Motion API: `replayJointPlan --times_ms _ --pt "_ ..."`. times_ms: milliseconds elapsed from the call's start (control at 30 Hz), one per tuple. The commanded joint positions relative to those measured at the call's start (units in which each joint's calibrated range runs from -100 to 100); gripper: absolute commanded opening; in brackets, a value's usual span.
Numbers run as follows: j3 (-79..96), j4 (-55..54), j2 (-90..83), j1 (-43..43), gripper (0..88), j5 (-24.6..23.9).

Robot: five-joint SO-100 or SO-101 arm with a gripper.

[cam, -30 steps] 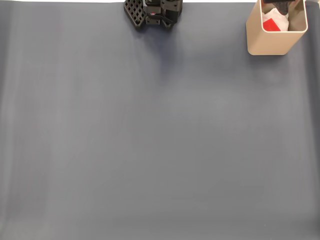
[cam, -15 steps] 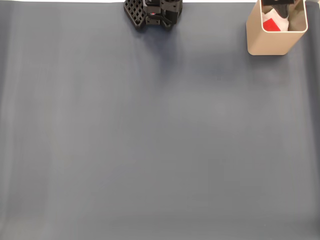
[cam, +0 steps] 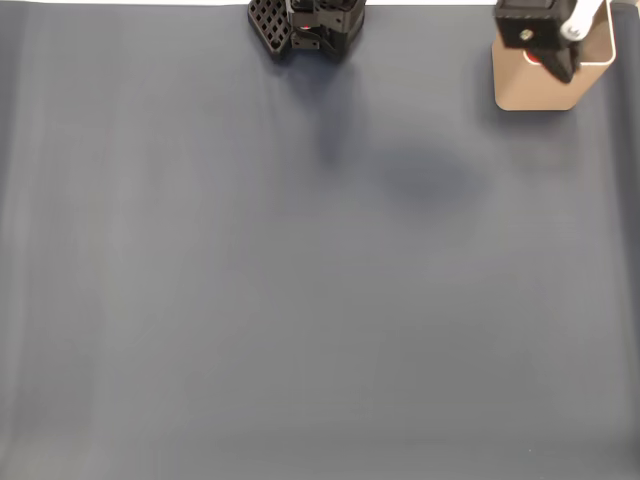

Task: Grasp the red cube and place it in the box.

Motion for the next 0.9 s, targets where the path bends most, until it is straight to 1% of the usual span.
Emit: replayJointPlan --times_ms 0,167,500,867 --pt "-0.5 -0.8 -2.6 4.7 0.3 0.2" --pt "0.7 -1.1 -3.6 12.8 0.3 0.9" --pt "7.4 -5.7 -5.9 28.5 0.3 1.6" --pt "14.2 -8.1 -9.3 38.8 0.3 1.4"
